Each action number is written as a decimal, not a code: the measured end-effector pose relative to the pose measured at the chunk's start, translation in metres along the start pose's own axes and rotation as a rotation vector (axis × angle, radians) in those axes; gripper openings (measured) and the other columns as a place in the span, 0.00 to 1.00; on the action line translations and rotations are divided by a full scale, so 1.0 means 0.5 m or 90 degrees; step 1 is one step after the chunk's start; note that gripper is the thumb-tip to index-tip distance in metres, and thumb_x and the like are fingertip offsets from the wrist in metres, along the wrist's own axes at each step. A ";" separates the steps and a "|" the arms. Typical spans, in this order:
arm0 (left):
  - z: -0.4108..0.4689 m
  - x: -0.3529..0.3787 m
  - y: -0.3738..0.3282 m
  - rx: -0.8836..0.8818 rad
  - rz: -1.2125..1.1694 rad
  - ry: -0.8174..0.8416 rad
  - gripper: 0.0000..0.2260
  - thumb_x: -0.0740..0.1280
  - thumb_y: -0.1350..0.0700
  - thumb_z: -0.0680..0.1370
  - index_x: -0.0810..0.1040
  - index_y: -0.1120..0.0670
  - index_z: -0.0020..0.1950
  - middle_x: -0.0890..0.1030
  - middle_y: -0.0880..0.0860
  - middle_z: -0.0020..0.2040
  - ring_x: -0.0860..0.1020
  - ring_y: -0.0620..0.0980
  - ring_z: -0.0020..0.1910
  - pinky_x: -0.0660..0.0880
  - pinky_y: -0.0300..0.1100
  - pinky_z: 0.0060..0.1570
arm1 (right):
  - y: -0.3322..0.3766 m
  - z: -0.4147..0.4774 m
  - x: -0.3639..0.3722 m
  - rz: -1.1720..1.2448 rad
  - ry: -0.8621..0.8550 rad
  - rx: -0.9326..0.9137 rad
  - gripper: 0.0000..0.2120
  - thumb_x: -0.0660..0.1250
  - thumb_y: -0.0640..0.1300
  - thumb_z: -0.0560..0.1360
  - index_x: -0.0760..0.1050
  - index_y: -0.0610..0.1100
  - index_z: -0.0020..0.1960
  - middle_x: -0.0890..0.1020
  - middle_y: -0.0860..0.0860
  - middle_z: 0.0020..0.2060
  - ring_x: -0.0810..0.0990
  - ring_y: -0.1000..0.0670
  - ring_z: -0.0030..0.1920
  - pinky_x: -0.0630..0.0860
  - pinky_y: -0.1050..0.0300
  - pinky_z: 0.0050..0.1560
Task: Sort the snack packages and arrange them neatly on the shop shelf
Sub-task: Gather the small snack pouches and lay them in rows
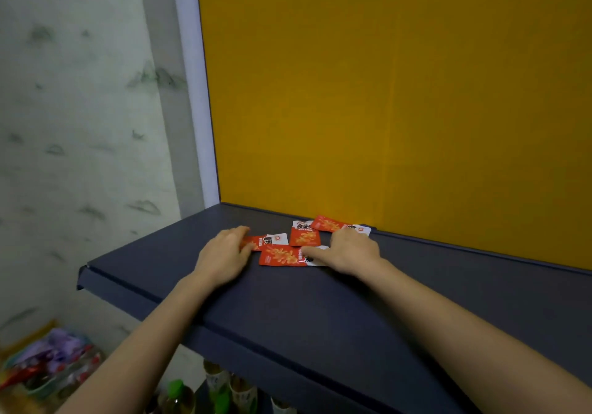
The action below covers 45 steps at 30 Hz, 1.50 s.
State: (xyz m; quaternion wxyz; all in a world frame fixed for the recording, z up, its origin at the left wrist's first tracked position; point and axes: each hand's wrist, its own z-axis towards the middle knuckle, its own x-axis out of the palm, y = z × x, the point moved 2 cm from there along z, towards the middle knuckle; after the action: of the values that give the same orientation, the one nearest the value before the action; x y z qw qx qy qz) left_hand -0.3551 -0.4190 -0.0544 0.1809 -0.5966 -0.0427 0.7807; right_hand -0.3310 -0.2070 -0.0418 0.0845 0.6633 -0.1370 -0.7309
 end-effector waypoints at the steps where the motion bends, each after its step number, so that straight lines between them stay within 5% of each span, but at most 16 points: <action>1: 0.018 0.006 0.008 0.000 0.002 0.041 0.23 0.57 0.49 0.81 0.61 0.56 0.74 0.68 0.56 0.72 0.66 0.53 0.71 0.65 0.47 0.66 | 0.006 0.004 0.004 -0.016 -0.004 0.007 0.28 0.58 0.71 0.70 0.68 0.44 0.36 0.76 0.48 0.41 0.77 0.46 0.50 0.67 0.57 0.38; 3: 0.050 0.018 0.021 0.014 0.000 0.115 0.25 0.56 0.47 0.81 0.60 0.56 0.75 0.67 0.57 0.72 0.66 0.54 0.71 0.64 0.47 0.67 | 0.017 0.010 0.012 -0.052 -0.012 0.016 0.33 0.59 0.72 0.68 0.74 0.43 0.52 0.75 0.46 0.59 0.76 0.45 0.58 0.69 0.54 0.45; 5: 0.075 0.022 0.031 0.036 0.012 0.144 0.25 0.57 0.45 0.80 0.63 0.56 0.73 0.67 0.57 0.71 0.65 0.55 0.69 0.65 0.48 0.67 | 0.017 0.022 0.020 -0.032 -0.005 0.031 0.37 0.62 0.72 0.66 0.71 0.44 0.61 0.73 0.48 0.62 0.75 0.46 0.60 0.71 0.52 0.49; 10: 0.119 0.014 0.044 0.046 0.025 0.181 0.28 0.65 0.39 0.73 0.69 0.56 0.66 0.71 0.57 0.63 0.69 0.54 0.62 0.69 0.47 0.60 | -0.006 0.035 0.018 0.146 0.070 0.056 0.25 0.71 0.65 0.63 0.67 0.46 0.41 0.75 0.51 0.39 0.73 0.52 0.41 0.66 0.58 0.37; 14: 0.150 -0.001 0.049 -0.004 -0.142 0.276 0.21 0.74 0.45 0.69 0.70 0.54 0.52 0.77 0.53 0.52 0.76 0.46 0.43 0.73 0.38 0.40 | -0.042 0.025 0.003 0.319 0.081 0.077 0.20 0.76 0.53 0.65 0.68 0.47 0.45 0.80 0.50 0.45 0.78 0.51 0.46 0.75 0.56 0.45; 16: 0.164 -0.006 0.046 -0.013 -0.185 0.297 0.20 0.75 0.49 0.68 0.70 0.54 0.52 0.78 0.54 0.53 0.77 0.48 0.44 0.74 0.40 0.41 | -0.066 0.023 -0.006 0.401 0.076 0.088 0.18 0.78 0.46 0.64 0.70 0.45 0.44 0.82 0.46 0.48 0.81 0.48 0.49 0.77 0.51 0.54; 24: 0.194 0.026 -0.034 -0.041 -0.522 0.299 0.03 0.67 0.57 0.76 0.75 0.56 0.47 0.79 0.51 0.37 0.78 0.41 0.27 0.73 0.31 0.28 | -0.133 0.018 -0.044 0.676 -0.016 0.192 0.14 0.73 0.33 0.68 0.77 0.36 0.53 0.83 0.38 0.50 0.82 0.39 0.51 0.77 0.44 0.58; 28: 0.214 0.083 -0.083 -0.034 -0.475 0.240 0.08 0.66 0.55 0.77 0.79 0.57 0.52 0.81 0.57 0.54 0.80 0.56 0.49 0.77 0.46 0.53 | -0.131 0.046 -0.037 0.760 -0.108 0.243 0.08 0.71 0.37 0.71 0.78 0.35 0.49 0.84 0.41 0.39 0.83 0.48 0.33 0.81 0.57 0.38; 31: 0.224 0.097 -0.096 -0.042 -0.244 0.167 0.24 0.64 0.47 0.76 0.70 0.61 0.66 0.71 0.60 0.67 0.65 0.60 0.68 0.66 0.49 0.65 | -0.133 0.088 -0.016 0.797 -0.192 0.282 0.11 0.71 0.36 0.72 0.77 0.34 0.52 0.83 0.43 0.36 0.82 0.50 0.29 0.80 0.57 0.37; 35: 0.225 0.098 -0.108 -0.046 -0.192 0.166 0.35 0.68 0.41 0.72 0.61 0.62 0.69 0.66 0.59 0.70 0.60 0.58 0.71 0.62 0.50 0.66 | -0.129 0.137 0.014 0.601 -0.305 0.353 0.10 0.71 0.42 0.71 0.78 0.38 0.49 0.83 0.41 0.48 0.82 0.41 0.49 0.78 0.49 0.52; 39: 0.229 0.103 -0.122 -0.044 -0.200 0.166 0.39 0.74 0.42 0.66 0.59 0.59 0.66 0.67 0.59 0.69 0.61 0.58 0.71 0.62 0.51 0.65 | -0.127 0.151 0.026 0.348 -0.295 0.398 0.19 0.68 0.55 0.72 0.73 0.39 0.50 0.79 0.43 0.49 0.76 0.43 0.49 0.70 0.55 0.44; 45: 0.252 0.104 -0.119 -0.067 -0.356 0.192 0.45 0.81 0.53 0.60 0.56 0.61 0.67 0.67 0.60 0.68 0.68 0.60 0.67 0.69 0.52 0.64 | -0.114 0.151 0.028 0.169 -0.232 0.418 0.37 0.69 0.66 0.66 0.70 0.39 0.62 0.77 0.43 0.61 0.74 0.42 0.63 0.71 0.49 0.60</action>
State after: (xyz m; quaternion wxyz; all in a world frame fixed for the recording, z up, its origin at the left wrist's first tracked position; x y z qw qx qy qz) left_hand -0.4721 -0.3273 -0.0496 0.3620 -0.6793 -0.2179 0.6000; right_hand -0.4042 -0.1505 -0.0667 -0.0642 0.4908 -0.4605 -0.7368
